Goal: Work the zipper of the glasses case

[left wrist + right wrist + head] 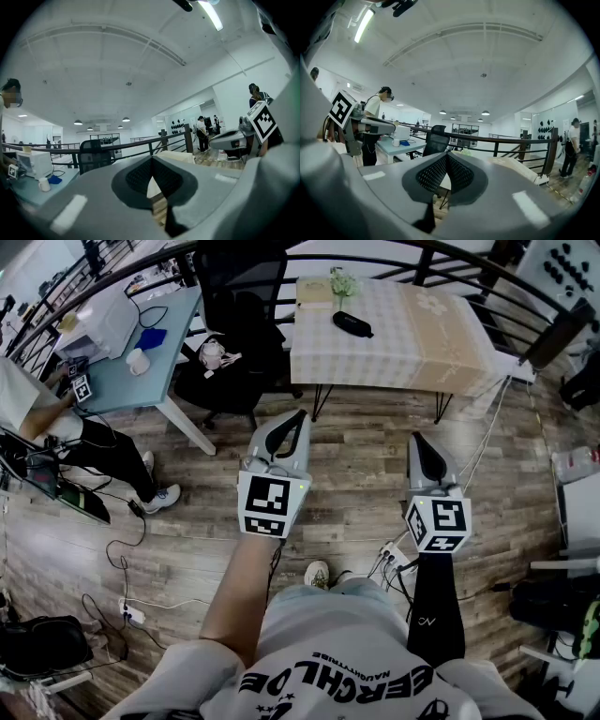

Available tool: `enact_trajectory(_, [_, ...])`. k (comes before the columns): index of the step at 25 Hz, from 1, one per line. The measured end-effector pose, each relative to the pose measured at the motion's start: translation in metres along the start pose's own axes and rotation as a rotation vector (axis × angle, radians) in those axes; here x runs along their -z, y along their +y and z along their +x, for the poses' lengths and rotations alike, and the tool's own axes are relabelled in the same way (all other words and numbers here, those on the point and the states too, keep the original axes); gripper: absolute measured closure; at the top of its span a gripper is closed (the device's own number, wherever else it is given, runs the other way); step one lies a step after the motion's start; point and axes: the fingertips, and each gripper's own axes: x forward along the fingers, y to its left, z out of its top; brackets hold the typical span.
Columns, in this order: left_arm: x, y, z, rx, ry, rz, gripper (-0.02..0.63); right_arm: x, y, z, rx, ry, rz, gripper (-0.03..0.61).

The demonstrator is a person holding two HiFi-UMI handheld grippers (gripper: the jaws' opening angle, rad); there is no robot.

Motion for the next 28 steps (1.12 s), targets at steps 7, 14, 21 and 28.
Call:
enact_trajectory(7, [-0.002, -0.002, 0.001, 0.008, -0.006, 0.002, 0.604, 0.001, -0.004, -0.005, 0.016, -0.009, 0.007, 0.549])
enact_trajectory(14, [-0.005, -0.016, 0.003, 0.019, 0.0, 0.004, 0.604, 0.001, -0.016, -0.016, 0.032, -0.016, 0.006, 0.549])
enact_trajectory(21, [-0.005, -0.025, -0.002, 0.039, -0.019, -0.035, 0.506, 0.001, -0.027, -0.026, 0.078, -0.035, 0.013, 0.48])
enact_trajectory(28, [-0.01, -0.023, 0.004, 0.061, -0.05, -0.042, 0.454, 0.005, -0.029, -0.021, 0.086, -0.036, 0.007, 0.446])
